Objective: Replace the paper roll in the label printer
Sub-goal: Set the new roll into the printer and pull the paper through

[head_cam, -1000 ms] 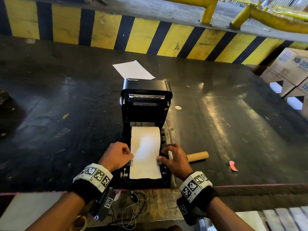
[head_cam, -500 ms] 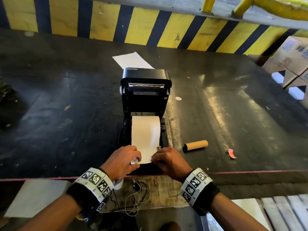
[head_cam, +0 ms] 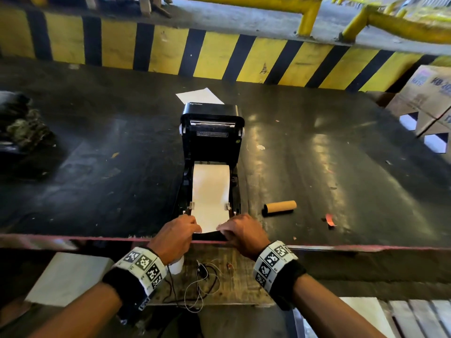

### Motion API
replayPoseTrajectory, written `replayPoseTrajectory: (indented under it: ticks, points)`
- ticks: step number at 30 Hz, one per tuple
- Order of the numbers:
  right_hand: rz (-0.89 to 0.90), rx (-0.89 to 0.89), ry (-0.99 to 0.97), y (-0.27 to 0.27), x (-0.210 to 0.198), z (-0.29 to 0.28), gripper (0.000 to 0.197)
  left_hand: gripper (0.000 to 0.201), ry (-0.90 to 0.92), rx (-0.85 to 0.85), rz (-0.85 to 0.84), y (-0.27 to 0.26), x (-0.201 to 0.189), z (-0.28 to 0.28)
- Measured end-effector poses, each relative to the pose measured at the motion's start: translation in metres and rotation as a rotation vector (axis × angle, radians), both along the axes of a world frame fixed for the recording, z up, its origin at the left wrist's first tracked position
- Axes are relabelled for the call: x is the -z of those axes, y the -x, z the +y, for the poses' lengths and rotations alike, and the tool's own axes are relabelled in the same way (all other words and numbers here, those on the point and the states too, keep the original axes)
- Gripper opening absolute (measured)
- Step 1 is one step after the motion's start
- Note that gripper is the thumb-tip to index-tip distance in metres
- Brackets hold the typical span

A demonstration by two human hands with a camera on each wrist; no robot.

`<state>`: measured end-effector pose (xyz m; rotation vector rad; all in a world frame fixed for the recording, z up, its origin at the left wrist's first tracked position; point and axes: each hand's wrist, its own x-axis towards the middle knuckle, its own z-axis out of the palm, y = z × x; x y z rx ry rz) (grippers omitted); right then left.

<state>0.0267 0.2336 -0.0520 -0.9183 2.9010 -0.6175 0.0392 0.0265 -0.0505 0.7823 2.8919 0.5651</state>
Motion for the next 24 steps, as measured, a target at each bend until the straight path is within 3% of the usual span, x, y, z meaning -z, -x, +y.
replayPoseTrajectory:
  ticks: [12,24]
  points:
    - [-0.074,0.037,-0.039,-0.046,-0.001,0.000,0.027,0.019,-0.053,-0.136,0.100,-0.056,0.004,0.010]
    - [-0.141,0.055,0.016,-0.047,-0.007,0.002,0.028,0.026,-0.086,-0.198,0.052,-0.058,-0.001,0.007]
